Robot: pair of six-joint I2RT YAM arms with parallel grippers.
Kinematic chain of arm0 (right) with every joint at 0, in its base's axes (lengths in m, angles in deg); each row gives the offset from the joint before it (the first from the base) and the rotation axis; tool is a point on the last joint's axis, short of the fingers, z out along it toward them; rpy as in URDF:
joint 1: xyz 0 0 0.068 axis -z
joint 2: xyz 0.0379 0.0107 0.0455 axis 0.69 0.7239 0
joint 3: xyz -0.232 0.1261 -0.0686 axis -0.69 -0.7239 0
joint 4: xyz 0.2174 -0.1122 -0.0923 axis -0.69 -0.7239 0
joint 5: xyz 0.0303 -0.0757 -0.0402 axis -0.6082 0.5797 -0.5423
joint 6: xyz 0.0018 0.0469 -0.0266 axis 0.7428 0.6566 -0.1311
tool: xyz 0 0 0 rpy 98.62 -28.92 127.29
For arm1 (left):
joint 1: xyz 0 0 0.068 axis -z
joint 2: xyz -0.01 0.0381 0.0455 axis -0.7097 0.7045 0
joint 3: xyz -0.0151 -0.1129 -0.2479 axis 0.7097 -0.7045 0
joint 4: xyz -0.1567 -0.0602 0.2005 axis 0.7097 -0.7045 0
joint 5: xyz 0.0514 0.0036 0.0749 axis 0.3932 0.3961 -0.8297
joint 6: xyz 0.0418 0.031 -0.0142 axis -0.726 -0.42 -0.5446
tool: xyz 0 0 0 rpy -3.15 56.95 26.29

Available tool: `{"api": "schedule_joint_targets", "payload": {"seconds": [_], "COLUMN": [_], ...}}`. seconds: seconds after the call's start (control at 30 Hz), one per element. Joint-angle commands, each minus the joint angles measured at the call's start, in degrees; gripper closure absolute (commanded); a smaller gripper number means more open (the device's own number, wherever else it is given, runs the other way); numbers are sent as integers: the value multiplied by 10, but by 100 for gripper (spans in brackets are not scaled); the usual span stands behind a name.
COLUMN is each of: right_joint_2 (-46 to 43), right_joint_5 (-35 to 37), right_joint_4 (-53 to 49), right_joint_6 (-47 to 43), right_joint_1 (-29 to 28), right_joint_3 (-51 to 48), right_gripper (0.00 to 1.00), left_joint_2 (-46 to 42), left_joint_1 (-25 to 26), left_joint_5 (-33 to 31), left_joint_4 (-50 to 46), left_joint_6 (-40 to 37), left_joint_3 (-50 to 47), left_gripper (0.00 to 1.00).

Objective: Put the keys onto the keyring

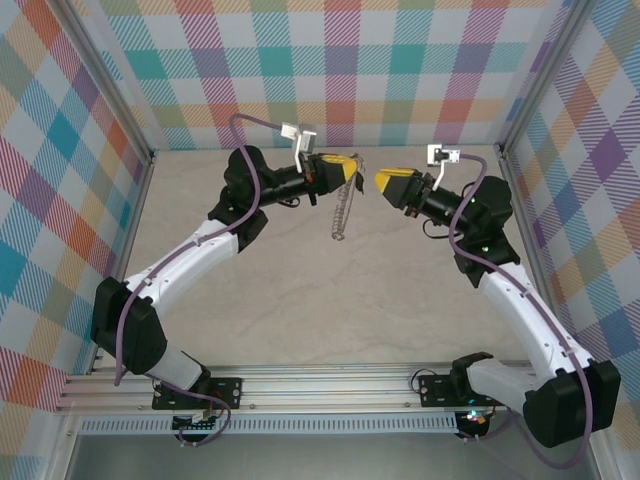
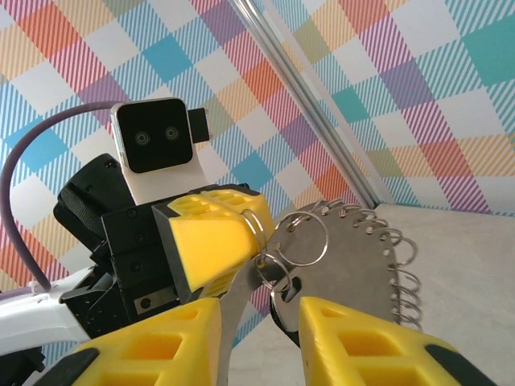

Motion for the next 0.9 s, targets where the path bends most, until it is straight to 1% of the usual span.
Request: {"api": "schedule_joint_targets", "payload": {"seconds": [0.0,0.23,0.33,0.37,0.63,0.87], "right_joint_2": [14,50,61,64,88,100], "right_joint_5": [-27,-50,-54,-56,-67,-72], "right_joint_4": [53,108,114,133,168,188], "right_joint_6": [28,66,77,80,105,120], "right_joint_1": [2,2,2,2,1,0], "right_joint_3": [27,42,48,50,54,55], "right_gripper": [68,69,69,69,69,72], "left_joint_2": [-1,0,-1,0,2,4], "left_joint_1": [-6,-8,-8,-8,-8,-8], "left_joint_5": [15,21,21,22,22,22], "left_joint_4": [47,54,54,53,56,58], "left_joint_6": [16,27,28,28,32,34], "left_joint_3": [-2,-1,-2,-2,-2,-5], "left_gripper": [100,100,100,100,100,100]}}
